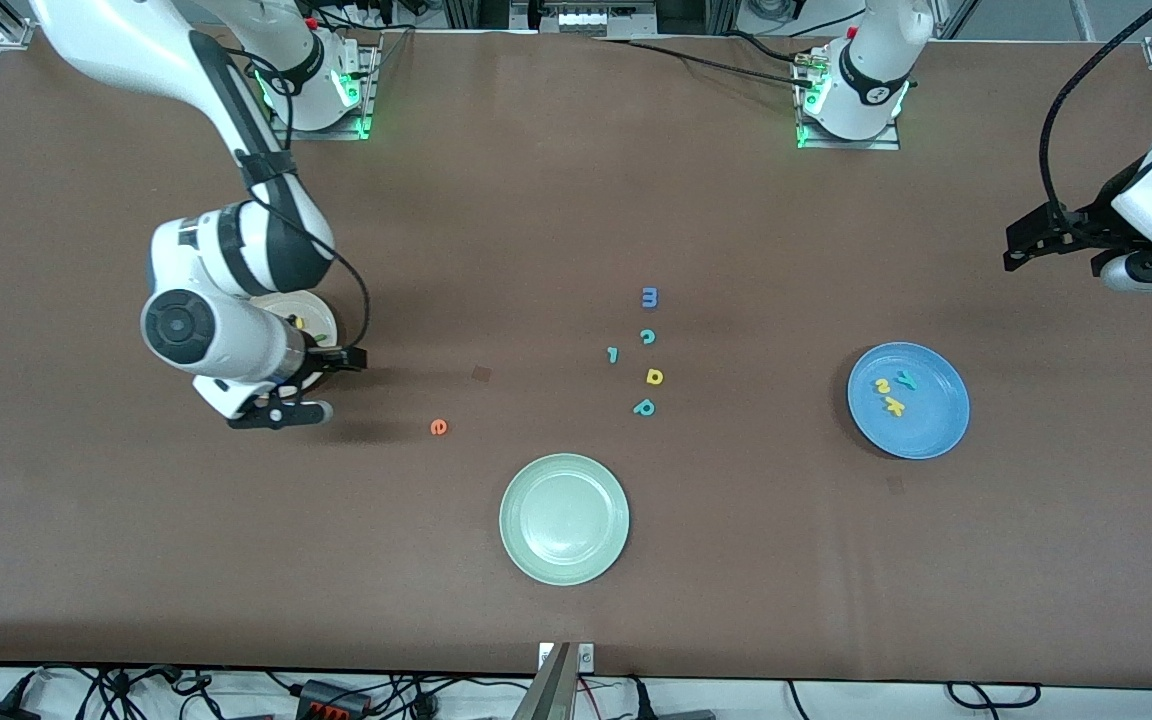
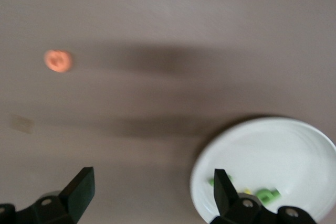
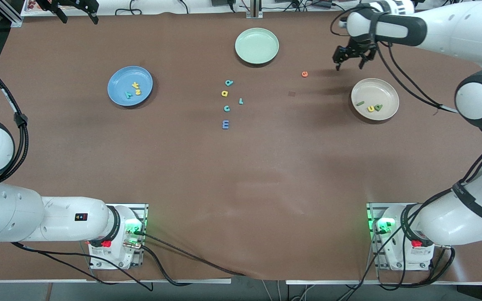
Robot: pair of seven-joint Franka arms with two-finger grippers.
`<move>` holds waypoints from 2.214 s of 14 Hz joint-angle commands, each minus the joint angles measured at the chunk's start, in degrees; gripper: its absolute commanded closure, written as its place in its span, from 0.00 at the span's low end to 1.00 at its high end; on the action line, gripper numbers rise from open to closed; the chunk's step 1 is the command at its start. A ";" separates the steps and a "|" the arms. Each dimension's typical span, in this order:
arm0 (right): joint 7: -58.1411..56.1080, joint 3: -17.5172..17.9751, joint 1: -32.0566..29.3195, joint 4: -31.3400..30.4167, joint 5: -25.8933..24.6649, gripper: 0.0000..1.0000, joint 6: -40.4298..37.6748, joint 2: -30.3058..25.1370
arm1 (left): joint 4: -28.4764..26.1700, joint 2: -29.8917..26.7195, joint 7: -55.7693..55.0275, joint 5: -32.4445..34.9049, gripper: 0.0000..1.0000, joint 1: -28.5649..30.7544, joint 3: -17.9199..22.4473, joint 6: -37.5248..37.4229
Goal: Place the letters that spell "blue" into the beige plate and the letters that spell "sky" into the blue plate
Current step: 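Reach the right gripper to the orange e, then grasp and lift the orange e with the right gripper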
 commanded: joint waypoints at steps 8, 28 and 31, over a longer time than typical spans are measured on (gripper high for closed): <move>9.64 -0.22 8.19 16.43 0.39 0.22 11.55 18.03 | 1.77 0.48 0.95 1.14 0.00 -0.38 -0.10 -0.11; 10.26 -0.66 9.96 16.43 -4.36 0.68 11.46 21.12 | 1.77 0.48 0.95 1.14 0.00 -0.38 -0.10 -0.11; 10.26 -0.66 9.60 16.43 -3.83 0.79 11.37 20.51 | 1.77 0.48 0.95 1.14 0.00 -0.38 -0.10 -0.20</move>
